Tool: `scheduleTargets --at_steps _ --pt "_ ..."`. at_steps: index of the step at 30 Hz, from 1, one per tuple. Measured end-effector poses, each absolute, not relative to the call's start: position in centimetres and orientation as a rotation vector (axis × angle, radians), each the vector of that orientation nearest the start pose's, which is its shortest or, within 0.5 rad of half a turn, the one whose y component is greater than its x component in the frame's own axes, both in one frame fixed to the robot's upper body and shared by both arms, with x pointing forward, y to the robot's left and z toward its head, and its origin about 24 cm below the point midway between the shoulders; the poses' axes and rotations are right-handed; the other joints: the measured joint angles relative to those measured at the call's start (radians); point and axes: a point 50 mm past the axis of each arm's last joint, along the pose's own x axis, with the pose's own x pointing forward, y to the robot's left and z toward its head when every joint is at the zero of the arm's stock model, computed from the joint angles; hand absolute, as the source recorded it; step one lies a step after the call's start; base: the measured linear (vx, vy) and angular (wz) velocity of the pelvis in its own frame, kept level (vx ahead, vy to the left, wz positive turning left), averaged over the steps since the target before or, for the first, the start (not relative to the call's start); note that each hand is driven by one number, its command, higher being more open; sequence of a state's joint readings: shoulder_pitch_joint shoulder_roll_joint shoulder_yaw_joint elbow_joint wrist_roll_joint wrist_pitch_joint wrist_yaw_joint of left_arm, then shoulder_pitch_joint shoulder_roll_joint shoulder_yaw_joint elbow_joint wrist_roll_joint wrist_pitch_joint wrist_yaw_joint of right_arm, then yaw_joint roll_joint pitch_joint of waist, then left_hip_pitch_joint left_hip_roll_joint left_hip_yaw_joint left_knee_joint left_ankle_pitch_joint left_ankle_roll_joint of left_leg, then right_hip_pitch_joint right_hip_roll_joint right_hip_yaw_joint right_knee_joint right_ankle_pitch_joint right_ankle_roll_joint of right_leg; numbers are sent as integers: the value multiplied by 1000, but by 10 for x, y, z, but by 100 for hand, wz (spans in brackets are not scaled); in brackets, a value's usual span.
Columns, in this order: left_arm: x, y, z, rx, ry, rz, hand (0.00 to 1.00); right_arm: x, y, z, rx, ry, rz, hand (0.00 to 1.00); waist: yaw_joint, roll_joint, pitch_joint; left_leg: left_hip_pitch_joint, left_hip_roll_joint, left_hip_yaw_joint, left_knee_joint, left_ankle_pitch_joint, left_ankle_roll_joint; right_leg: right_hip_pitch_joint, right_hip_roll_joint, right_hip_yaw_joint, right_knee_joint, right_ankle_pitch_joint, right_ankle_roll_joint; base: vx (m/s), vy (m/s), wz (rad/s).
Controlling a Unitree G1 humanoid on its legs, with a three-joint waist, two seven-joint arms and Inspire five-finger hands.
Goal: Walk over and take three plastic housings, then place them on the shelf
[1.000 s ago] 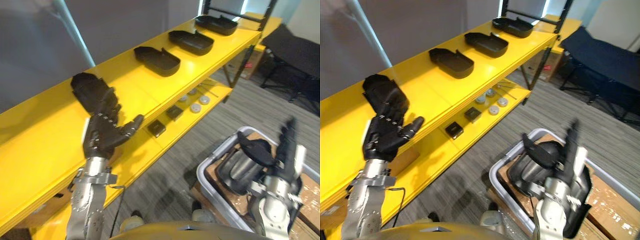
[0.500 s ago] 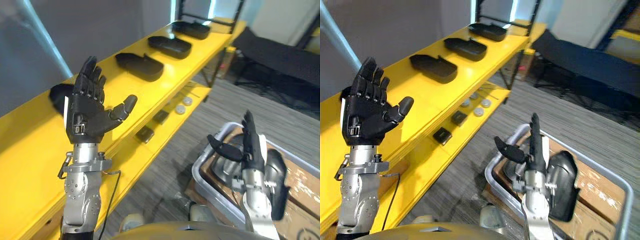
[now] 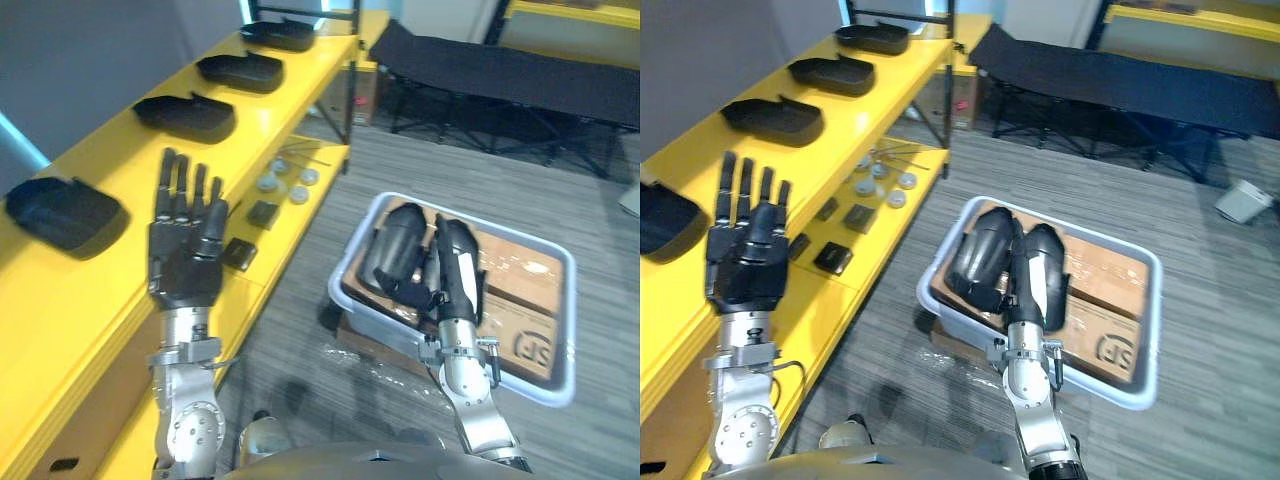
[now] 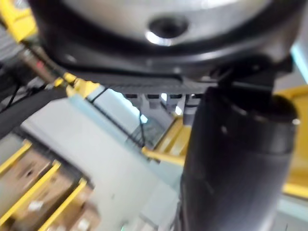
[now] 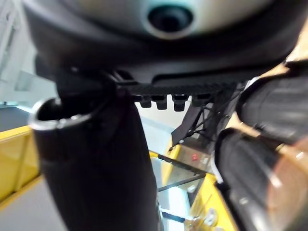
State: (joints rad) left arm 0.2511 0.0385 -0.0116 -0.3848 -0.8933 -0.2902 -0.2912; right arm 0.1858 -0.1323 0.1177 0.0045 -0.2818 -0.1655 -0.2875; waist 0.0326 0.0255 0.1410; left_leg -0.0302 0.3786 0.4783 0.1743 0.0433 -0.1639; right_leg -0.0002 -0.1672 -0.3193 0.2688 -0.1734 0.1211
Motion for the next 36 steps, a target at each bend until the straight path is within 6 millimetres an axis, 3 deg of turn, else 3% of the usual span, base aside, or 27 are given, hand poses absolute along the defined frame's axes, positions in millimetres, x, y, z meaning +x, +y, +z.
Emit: scheduleTargets --at_steps 1,3,5,6,7,9,10,11,14,16,20,23,24,27,30,36 --pt "196 173 104 -786 -543 -171 100 214 -166 20 -382 -40 -141 100 -16 15 8 -6 31 3 -1 11 3 -2 30 0 -14 22 -11 -153 -347 -80" --pt "200 170 102 -802 -529 -181 100 211 -179 20 -350 -22 -162 100 -78 3 21 -21 71 -8 -3 66 77 -27 72 -4 -5 25 -46 -147 -258 -30" --pt "202 160 94 -811 -460 -198 100 198 -204 20 -357 7 -255 100 -98 -1 28 -34 83 -15 20 113 132 -34 82 -6 13 13 -67 -96 -191 -10" --pt "201 157 88 -793 -420 -189 100 193 -214 19 -361 19 -292 100 -99 0 31 -35 82 -15 32 137 138 -32 82 -5 11 12 -70 -118 -163 -4" --pt "199 157 82 -792 -379 -176 100 190 -222 19 -339 31 -321 100 -103 -4 35 -36 73 -27 46 138 131 -29 69 -2 -2 11 -76 -133 -62 -16" --pt "191 158 71 -796 -327 -156 100 187 -234 20 -286 33 -383 100 -100 9 33 -35 0 -116 88 53 92 -18 59 28 -59 38 -70 -91 63 -33" --pt "187 159 68 -795 -315 -153 100 186 -237 21 -296 28 -422 100 -92 29 32 -36 -44 -154 95 -15 106 -19 59 50 -89 56 -74 -16 95 -28" --pt "187 158 68 -796 -313 -156 100 186 -238 21 -295 27 -437 100 -91 35 35 -36 -58 -170 92 -34 110 -21 57 51 -96 64 -71 -11 132 -15" --pt "188 148 68 -812 -298 -214 100 193 -243 13 -276 50 -517 100 -77 58 26 -16 -101 -217 0 -84 85 -58 43 59 -95 100 -44 -22 178 -8" --pt "192 135 65 -776 -242 -305 100 207 -253 3 -248 90 -610 100 -60 46 34 -15 -155 -204 -24 -79 63 -77 -2 74 -103 140 -12 -23 227 -11" --pt "204 132 64 -688 -189 -388 100 235 -286 -3 -170 152 -793 100 -60 10 77 -79 -225 -228 11 -90 72 -64 -70 47 -191 220 22 -76 230 23" --pt "221 134 84 -626 -255 -446 100 266 -327 33 -151 87 -945 100 -31 19 158 -231 -242 -268 122 -121 92 -97 -86 -4 -280 299 25 -149 153 33" --pt "223 134 86 -618 -265 -453 100 273 -333 43 -134 60 -967 100 -28 21 175 -253 -246 -279 140 -123 95 -101 -86 -14 -291 309 24 -165 128 29" --pt "229 136 90 -602 -277 -454 100 297 -356 99 -97 -86 -1024 100 1 34 238 -337 -245 -312 194 -122 102 -125 -77 -46 -325 353 23 -132 61 23" --pt "230 134 80 -604 -224 -448 100 312 -363 135 -137 -166 -1014 100 24 33 250 -382 -245 -325 208 -120 106 -156 -74 -71 -326 373 13 -66 15 11" --pt "235 117 74 -535 -167 -537 100 329 -366 174 -168 -231 -993 100 56 51 291 -448 -255 -354 244 -130 121 -182 -78 -125 -326 389 6 -45 25 12"
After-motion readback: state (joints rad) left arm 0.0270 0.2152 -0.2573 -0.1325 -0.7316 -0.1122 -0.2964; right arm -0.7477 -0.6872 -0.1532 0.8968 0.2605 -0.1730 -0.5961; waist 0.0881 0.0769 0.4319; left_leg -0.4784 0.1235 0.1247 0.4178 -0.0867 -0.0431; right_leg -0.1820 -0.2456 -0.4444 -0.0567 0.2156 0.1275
